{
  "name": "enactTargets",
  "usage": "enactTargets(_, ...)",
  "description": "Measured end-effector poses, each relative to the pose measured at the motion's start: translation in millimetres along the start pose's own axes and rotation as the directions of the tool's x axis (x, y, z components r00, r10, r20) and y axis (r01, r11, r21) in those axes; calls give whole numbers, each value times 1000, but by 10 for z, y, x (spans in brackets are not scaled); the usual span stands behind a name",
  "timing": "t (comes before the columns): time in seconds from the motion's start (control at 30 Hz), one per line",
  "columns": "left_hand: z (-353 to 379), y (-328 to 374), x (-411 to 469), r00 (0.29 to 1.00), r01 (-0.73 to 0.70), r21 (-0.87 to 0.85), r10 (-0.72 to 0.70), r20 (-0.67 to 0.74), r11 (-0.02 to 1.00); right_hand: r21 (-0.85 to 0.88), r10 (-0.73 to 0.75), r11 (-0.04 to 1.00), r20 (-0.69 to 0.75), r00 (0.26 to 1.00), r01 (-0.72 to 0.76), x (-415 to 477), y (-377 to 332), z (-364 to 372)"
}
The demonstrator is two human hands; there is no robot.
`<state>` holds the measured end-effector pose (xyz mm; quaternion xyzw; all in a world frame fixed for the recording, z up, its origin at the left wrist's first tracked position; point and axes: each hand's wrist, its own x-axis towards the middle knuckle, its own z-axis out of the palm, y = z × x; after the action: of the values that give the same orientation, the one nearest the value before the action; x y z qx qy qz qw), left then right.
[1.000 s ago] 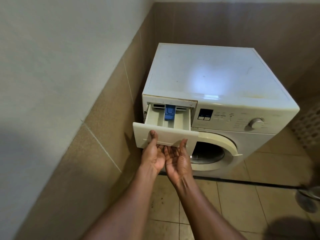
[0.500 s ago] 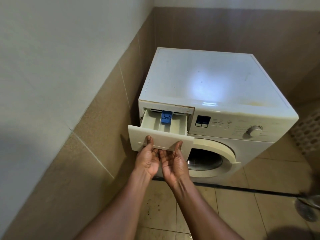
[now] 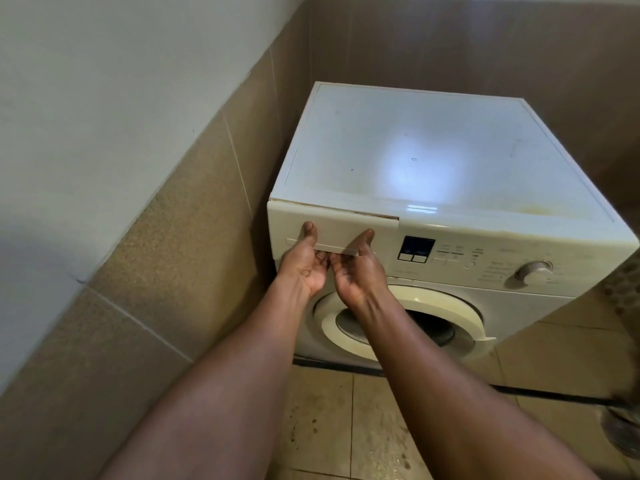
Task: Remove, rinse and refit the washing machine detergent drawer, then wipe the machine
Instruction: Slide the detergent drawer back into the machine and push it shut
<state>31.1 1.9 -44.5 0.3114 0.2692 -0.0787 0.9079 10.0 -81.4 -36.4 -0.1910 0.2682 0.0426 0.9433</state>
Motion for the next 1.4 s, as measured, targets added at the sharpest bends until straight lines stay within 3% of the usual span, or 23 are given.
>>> enactTargets(0.27,-83,-12,-27,999,-21,26,20,37,999,-23,11,1000,7,1000,-11,-81,17,-58)
enactTargets(0.87,-827,-225,-1198,999,18,59,-16,-46,998,-57,10,998,-47,999,-13,-1310,446,-608)
enactTargets(1.17,-650,-231,-1154,999,24,29,-23,-39,999,-96,18,995,-54,998,-23,-1176,286,-534)
enactTargets(1.4,-273,-9,-627,1000,25,73,-24,-21,997,-68,49,996,-20,999,-50,-610,88,-243)
